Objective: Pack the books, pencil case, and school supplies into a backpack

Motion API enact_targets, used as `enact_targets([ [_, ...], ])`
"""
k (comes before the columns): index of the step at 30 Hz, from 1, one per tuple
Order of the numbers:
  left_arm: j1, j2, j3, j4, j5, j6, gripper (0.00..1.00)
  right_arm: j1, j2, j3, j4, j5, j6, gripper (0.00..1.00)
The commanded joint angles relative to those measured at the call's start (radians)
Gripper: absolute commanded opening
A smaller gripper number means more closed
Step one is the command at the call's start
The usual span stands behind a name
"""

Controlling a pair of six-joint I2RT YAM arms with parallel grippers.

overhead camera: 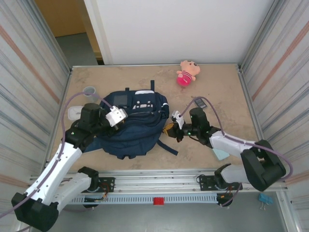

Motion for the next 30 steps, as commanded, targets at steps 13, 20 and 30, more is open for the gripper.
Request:
enact_targets([
  [13,-0.259,0.230,-0.062,0.489,-0.223,-0.220,0.00,0.224,-0.118,0.155,-0.196,0.011,0.429,0.00],
  [20,-0.279,0.233,-0.086,0.557,-0.147,-0.204,0.00,0.251,-0.079,0.201,-0.186,0.098,0.646,0.33],
  [30,-0.154,0.128,-0.108,0.473,0.097,-0.140,0.00,-0.002,-0.252,-0.017,-0.242,0.110,1.117,0.84],
])
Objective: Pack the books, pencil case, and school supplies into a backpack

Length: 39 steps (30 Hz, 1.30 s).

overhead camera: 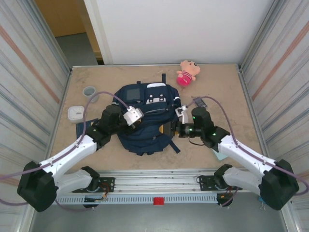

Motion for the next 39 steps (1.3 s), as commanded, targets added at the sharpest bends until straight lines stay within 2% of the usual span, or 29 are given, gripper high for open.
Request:
enact_targets([
  [1,0.025,-0.065,0.012,0.044,0.114,0.022,0.00,-0.033,-0.001,-0.062,0.004,-0.001,0.208,0.86],
  [3,0.035,-0.071,0.013,0.034,0.140,0.029,0.00,-0.034,0.016,-0.067,0.028,0.003,0.234,0.88],
  [7,0.036,-0.065,0.016,0.019,0.179,0.037,0.00,-0.032,0.078,-0.059,0.212,-0.033,0.319,0.88],
  [11,0.036,-0.053,0.017,0.012,0.191,0.038,0.00,-0.015,0.138,0.000,0.263,-0.030,0.335,0.86],
  [15,0.031,-0.049,0.019,0.005,0.186,0.021,0.00,-0.005,0.195,0.008,0.352,-0.015,0.389,0.60],
  [19,0.020,-0.051,0.021,-0.026,0.113,-0.014,0.00,0.009,0.201,0.015,0.427,-0.018,0.404,0.35],
  [21,0.013,-0.054,0.024,-0.048,0.077,-0.046,0.00,0.018,0.189,0.026,0.424,-0.003,0.398,0.16],
  [22,0.008,-0.058,0.029,-0.064,0.048,-0.071,0.03,0.023,0.181,0.031,0.424,0.007,0.397,0.10],
  [23,-0.006,-0.065,0.042,-0.087,0.011,-0.101,0.11,0.026,0.176,0.034,0.422,0.014,0.396,0.08],
  [25,-0.053,-0.091,0.075,-0.155,-0.079,-0.180,0.36,0.034,0.160,0.041,0.422,0.043,0.398,0.06],
  [27,-0.136,-0.129,0.123,-0.251,-0.217,-0.274,0.48,0.048,0.144,0.047,0.418,0.073,0.392,0.05],
  [29,-0.233,-0.166,0.154,-0.329,-0.402,-0.430,0.51,0.063,0.136,0.062,0.406,0.100,0.382,0.05],
  [35,-0.525,-0.225,0.218,-0.574,-0.739,-0.843,0.51,0.107,0.134,0.101,0.364,0.149,0.358,0.04],
  [36,-0.576,-0.218,0.219,-0.589,-0.783,-0.915,0.50,0.112,0.133,0.106,0.357,0.156,0.355,0.04],
  [39,-0.663,-0.153,0.215,-0.568,-0.802,-1.061,0.49,0.124,0.134,0.125,0.341,0.165,0.339,0.04],
])
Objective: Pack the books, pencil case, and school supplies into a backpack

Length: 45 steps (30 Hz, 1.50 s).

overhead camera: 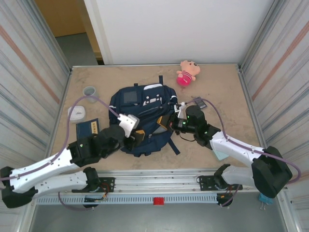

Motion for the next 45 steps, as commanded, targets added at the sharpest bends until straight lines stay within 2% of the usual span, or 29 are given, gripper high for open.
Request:
enact_targets([
  [1,-0.069,0.095,0.023,-0.075,-0.154,-0.311,0.49,0.016,-0.039,0.075,0.027,0.027,-0.049,0.04],
  [7,-0.083,0.303,0.109,-0.103,-0.176,-0.466,0.49,0.047,-0.034,0.106,0.005,0.038,-0.072,0.04],
  [13,-0.084,0.357,0.123,-0.119,-0.193,-0.535,0.47,0.071,-0.031,0.118,-0.004,0.047,-0.078,0.04],
  [17,-0.085,0.393,0.122,-0.116,-0.136,-0.560,0.46,0.074,-0.035,0.122,-0.007,0.052,-0.078,0.04],
  [25,-0.109,0.393,0.116,-0.163,-0.079,-0.640,0.40,0.074,-0.037,0.127,-0.020,0.067,-0.076,0.03],
  [30,-0.143,0.369,0.115,-0.188,-0.103,-0.670,0.41,0.070,-0.036,0.122,-0.029,0.075,-0.078,0.03],
  [36,-0.141,0.367,0.092,-0.184,-0.162,-0.701,0.41,0.073,-0.040,0.130,-0.023,0.062,-0.077,0.03],
  [45,-0.098,0.423,0.097,-0.137,-0.190,-0.712,0.33,0.092,-0.056,0.133,-0.013,0.033,-0.079,0.03],
])
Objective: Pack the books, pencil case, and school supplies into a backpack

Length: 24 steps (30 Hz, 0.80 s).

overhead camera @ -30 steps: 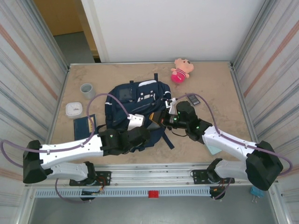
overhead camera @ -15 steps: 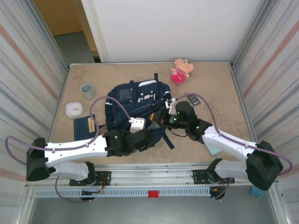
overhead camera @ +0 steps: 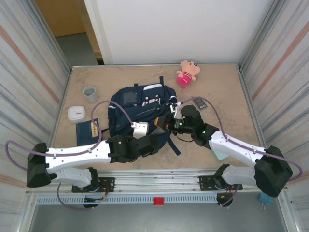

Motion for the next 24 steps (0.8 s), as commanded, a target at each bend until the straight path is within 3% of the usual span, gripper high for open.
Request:
enact_targets([
  [1,0.017,0.015,-0.001,-0.006,-0.066,-0.045,0.31,0.012,-0.057,0.068,0.088,-0.040,-0.031,0.03],
  [8,0.042,-0.030,-0.033,0.044,-0.021,0.019,0.00,-0.005,-0.042,0.072,0.032,-0.107,-0.109,0.03],
  [17,0.081,-0.195,-0.153,0.140,0.079,0.120,0.00,-0.072,-0.042,0.072,-0.047,-0.185,-0.176,0.02],
  [24,0.144,-0.348,-0.289,0.312,0.226,0.236,0.00,-0.129,-0.037,0.087,-0.111,-0.249,-0.234,0.02],
])
